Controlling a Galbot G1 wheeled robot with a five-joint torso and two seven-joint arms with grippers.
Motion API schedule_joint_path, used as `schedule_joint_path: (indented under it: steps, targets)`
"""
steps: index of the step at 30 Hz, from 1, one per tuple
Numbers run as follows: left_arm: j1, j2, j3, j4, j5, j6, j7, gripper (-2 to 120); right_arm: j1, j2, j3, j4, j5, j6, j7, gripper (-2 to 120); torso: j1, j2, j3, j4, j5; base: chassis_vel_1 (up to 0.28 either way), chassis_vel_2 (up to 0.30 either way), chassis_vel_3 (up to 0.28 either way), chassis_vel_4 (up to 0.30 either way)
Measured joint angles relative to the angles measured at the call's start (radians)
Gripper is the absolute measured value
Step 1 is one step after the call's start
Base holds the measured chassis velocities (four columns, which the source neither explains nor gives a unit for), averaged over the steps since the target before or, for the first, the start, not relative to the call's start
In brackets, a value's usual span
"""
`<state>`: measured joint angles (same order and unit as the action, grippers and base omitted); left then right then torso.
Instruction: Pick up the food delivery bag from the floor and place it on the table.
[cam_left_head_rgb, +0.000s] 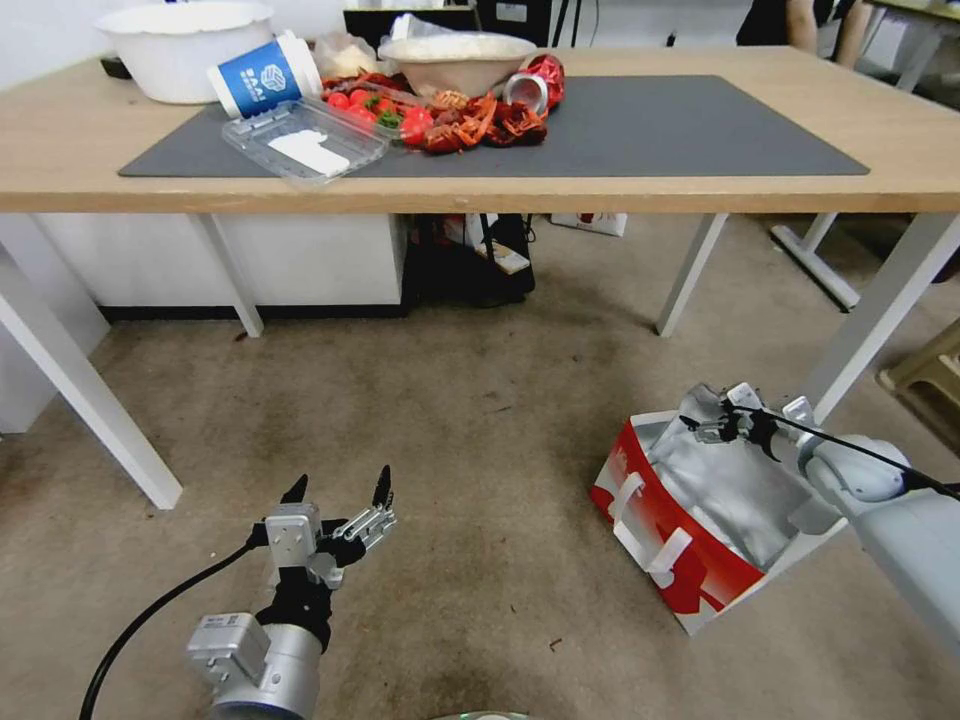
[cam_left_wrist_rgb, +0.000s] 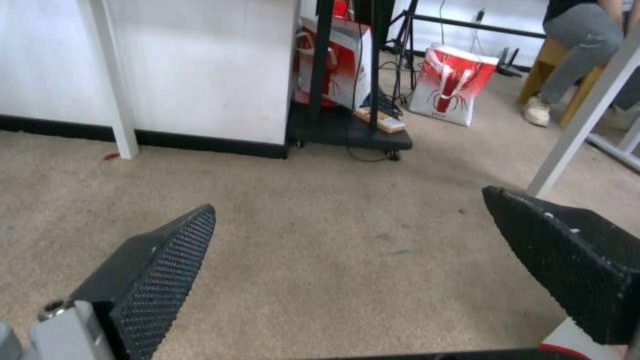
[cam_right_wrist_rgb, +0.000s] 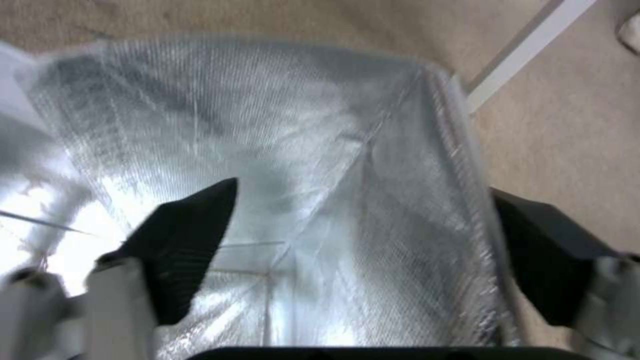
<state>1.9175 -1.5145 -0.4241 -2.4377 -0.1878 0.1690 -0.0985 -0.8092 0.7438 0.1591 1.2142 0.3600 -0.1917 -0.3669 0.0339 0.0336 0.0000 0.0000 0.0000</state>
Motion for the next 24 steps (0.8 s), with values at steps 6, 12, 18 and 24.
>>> schedule_joint_path:
  steps: [6, 12, 18, 24]
  targets:
    - [0.000, 0.001, -0.002, 0.003, 0.000, -0.006, 0.000, 100, 0.002, 0.009, -0.001, -0.010, -0.011, -0.014, -0.008, 67, 0.000, 0.000, 0.000, -0.0001, 0.0000, 0.000, 0.000, 0.000, 0.000]
    - [-0.002, 0.004, -0.004, 0.007, 0.000, -0.016, 0.003, 100, 0.003, 0.017, 0.000, -0.020, -0.014, -0.022, -0.009, 41, 0.000, 0.000, 0.000, 0.0000, 0.0000, 0.000, 0.000, 0.000, 0.000]
    - [-0.002, 0.003, -0.005, 0.010, 0.000, -0.018, 0.003, 100, 0.004, 0.020, 0.006, -0.036, -0.014, -0.017, -0.010, 19, 0.000, 0.000, 0.000, 0.0000, -0.0001, 0.000, 0.000, 0.000, 0.000]
    - [-0.002, -0.001, -0.003, 0.012, 0.002, -0.019, 0.003, 100, 0.000, 0.026, 0.008, -0.053, -0.014, 0.005, -0.010, 0, 0.000, 0.000, 0.000, -0.0001, -0.0001, 0.000, 0.000, 0.000, 0.000]
